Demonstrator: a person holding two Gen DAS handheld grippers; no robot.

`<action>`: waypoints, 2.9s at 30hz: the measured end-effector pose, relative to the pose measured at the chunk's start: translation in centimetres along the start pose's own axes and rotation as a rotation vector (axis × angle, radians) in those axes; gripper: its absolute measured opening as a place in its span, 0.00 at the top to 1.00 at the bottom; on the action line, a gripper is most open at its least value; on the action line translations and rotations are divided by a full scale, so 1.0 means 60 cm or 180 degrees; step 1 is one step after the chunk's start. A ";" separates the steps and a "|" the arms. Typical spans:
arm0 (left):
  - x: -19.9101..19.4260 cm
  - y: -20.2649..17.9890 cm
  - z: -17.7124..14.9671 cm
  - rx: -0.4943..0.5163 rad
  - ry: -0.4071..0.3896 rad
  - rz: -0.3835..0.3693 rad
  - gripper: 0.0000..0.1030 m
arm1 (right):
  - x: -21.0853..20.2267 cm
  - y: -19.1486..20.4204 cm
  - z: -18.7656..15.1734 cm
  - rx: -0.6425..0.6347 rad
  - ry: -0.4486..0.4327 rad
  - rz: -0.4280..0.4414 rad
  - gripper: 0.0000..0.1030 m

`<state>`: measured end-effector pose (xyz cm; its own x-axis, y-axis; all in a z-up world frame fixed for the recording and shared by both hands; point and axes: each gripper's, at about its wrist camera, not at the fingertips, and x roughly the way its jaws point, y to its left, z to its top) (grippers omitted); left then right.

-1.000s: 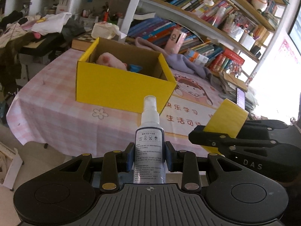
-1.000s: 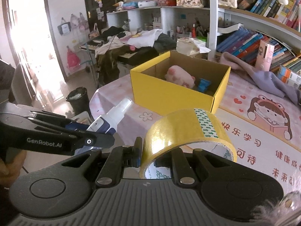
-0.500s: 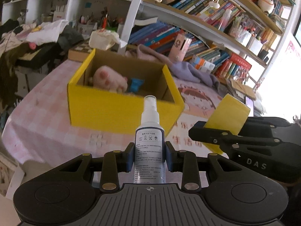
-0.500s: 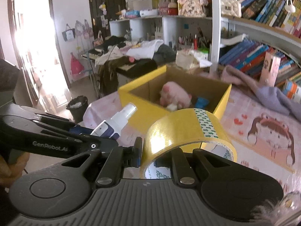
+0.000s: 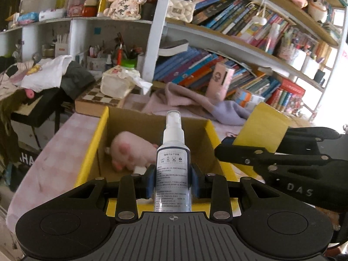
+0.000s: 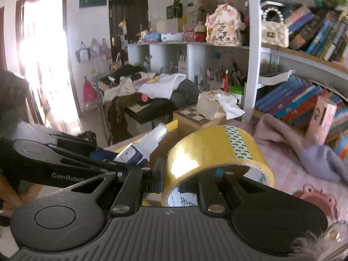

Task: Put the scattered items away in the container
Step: 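Lower both items into the yellow box and open both grippers, then withdraw both open tools from the yellow box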

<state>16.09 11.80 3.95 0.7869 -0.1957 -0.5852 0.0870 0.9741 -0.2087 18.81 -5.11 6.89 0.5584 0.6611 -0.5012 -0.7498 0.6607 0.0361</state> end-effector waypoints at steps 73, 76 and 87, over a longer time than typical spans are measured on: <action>-0.102 -0.129 -0.123 0.0616 0.0087 0.0258 0.02 | -0.193 0.099 -0.174 0.0205 0.0147 -0.1556 0.32; -0.099 -0.141 -0.132 0.0612 0.0115 0.0246 0.02 | -0.213 0.094 -0.192 0.0369 0.0136 -0.1680 0.29; -0.085 -0.185 -0.166 0.0732 0.0173 0.0278 0.02 | -0.261 0.065 -0.257 0.0805 0.0240 -0.2120 0.17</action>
<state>5.01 0.86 1.44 0.7640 -0.1094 -0.6359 0.1617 0.9865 0.0246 1.65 -18.35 1.57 0.8360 0.0682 -0.5445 -0.1476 0.9836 -0.1036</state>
